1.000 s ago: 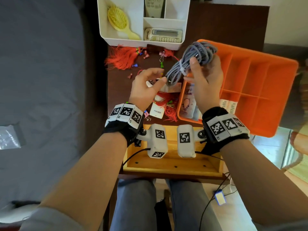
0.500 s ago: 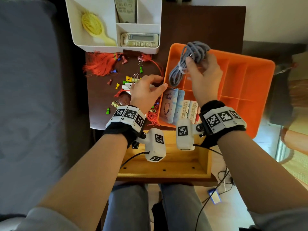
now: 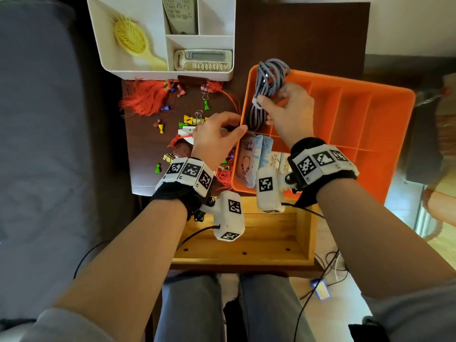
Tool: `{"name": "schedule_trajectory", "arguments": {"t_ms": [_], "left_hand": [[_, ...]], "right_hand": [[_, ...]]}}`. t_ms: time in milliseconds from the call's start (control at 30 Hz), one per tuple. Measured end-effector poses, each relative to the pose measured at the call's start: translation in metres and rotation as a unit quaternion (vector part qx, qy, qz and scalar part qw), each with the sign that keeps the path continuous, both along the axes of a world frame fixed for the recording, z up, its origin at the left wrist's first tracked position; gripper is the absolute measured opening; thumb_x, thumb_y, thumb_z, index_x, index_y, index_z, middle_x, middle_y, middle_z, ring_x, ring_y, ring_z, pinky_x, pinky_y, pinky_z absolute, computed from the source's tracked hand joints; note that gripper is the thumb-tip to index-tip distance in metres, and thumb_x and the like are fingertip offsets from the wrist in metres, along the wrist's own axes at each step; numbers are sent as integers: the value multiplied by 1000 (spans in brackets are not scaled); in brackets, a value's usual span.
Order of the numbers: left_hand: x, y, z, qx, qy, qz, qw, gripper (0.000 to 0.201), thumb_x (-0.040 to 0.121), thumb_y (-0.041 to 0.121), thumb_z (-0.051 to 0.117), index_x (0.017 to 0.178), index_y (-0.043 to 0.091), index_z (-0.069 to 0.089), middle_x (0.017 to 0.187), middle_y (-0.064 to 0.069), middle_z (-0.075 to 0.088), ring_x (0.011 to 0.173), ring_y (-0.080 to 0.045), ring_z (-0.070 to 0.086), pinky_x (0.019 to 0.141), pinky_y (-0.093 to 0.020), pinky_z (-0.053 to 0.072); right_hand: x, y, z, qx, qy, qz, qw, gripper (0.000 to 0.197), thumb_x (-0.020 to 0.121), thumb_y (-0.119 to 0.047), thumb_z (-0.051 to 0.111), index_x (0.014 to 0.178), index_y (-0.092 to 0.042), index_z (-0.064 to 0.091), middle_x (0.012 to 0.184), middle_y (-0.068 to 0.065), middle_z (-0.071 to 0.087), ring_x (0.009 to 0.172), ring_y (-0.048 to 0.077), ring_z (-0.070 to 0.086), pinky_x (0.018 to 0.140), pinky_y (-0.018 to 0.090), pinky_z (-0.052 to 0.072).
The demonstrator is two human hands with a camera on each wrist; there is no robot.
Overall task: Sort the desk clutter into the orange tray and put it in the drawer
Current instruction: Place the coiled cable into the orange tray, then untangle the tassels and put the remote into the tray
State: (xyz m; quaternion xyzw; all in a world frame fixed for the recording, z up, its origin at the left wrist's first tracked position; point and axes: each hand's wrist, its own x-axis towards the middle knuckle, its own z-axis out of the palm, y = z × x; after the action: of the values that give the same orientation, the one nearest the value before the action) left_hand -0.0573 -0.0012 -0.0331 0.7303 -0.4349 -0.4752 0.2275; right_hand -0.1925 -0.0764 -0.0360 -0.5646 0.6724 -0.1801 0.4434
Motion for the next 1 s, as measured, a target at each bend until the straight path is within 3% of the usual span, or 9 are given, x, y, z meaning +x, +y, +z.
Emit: {"name": "schedule_trajectory", "arguments": {"t_ms": [100, 200, 333, 533, 700, 800, 867, 933, 1000], "left_hand": [[3, 0, 1, 0, -9, -10, 1000, 36, 79, 52, 52, 101, 26, 66, 104, 6, 66, 92, -11, 63, 90, -38, 50], [6, 2, 3, -13, -8, 12, 1000, 24, 89, 34, 57, 103, 17, 67, 105, -1, 66, 92, -11, 62, 81, -22, 48], [14, 12, 2, -64, -50, 64, 995, 17, 90, 19, 56, 98, 11, 68, 101, -4, 68, 97, -15, 61, 85, -24, 45], [30, 29, 0, -82, -103, 104, 986, 24, 82, 0, 53, 96, 11, 70, 101, -5, 68, 100, -21, 62, 91, -35, 48], [41, 43, -1, -74, -154, 108, 979, 22, 78, 2, 59, 92, 14, 70, 100, -4, 66, 94, -21, 59, 84, -30, 46], [46, 51, 0, -32, -155, 134, 978, 11, 78, 10, 65, 87, 14, 69, 92, -3, 67, 78, -15, 60, 76, -28, 49], [47, 56, -1, 20, -143, 132, 981, 8, 77, 16, 67, 86, 16, 69, 86, 1, 70, 78, -14, 62, 74, -24, 48], [48, 62, -6, 71, -128, 121, 982, 13, 76, 25, 72, 85, 18, 69, 84, 1, 71, 80, -16, 65, 76, -25, 50], [47, 68, -11, 98, -123, 116, 981, 21, 73, 35, 75, 85, 19, 68, 84, 1, 71, 81, -16, 66, 76, -28, 53]], "right_hand": [[-2, 2, 0, 1, -22, -15, 1000, 28, 80, -30, 71, 98, -11, 60, 93, 6, 66, 80, 21, 68, 64, 35, 60], [-5, 9, 1, -27, -28, -40, 998, 28, 79, -27, 73, 99, -12, 60, 88, 1, 65, 77, 16, 68, 65, 31, 59], [-5, 25, 7, -104, -7, -58, 993, 13, 81, -24, 69, 84, -15, 60, 70, -16, 54, 64, -5, 53, 62, 10, 44], [14, 51, 15, -111, -76, 12, 991, 9, 83, -17, 66, 76, -12, 64, 64, -16, 54, 58, -4, 52, 59, 9, 41], [30, 67, 13, -84, -74, 53, 992, 6, 83, -15, 65, 78, -11, 68, 62, -18, 56, 59, -2, 55, 60, 12, 43], [35, 74, 8, -66, -66, 71, 993, 3, 82, -15, 67, 81, -12, 68, 64, -13, 60, 59, 1, 56, 59, 13, 42], [36, 78, 6, -67, -55, 83, 993, 4, 81, -13, 66, 82, -11, 69, 66, -13, 59, 58, 0, 53, 59, 9, 39], [38, 81, 4, -81, -39, 101, 991, 8, 79, -11, 64, 85, -10, 70, 74, -7, 64, 59, 0, 51, 60, 8, 38], [39, 83, 4, -99, -15, 127, 987, 13, 79, -9, 61, 88, -9, 70, 85, 3, 67, 66, 3, 53, 66, 16, 45]]}}
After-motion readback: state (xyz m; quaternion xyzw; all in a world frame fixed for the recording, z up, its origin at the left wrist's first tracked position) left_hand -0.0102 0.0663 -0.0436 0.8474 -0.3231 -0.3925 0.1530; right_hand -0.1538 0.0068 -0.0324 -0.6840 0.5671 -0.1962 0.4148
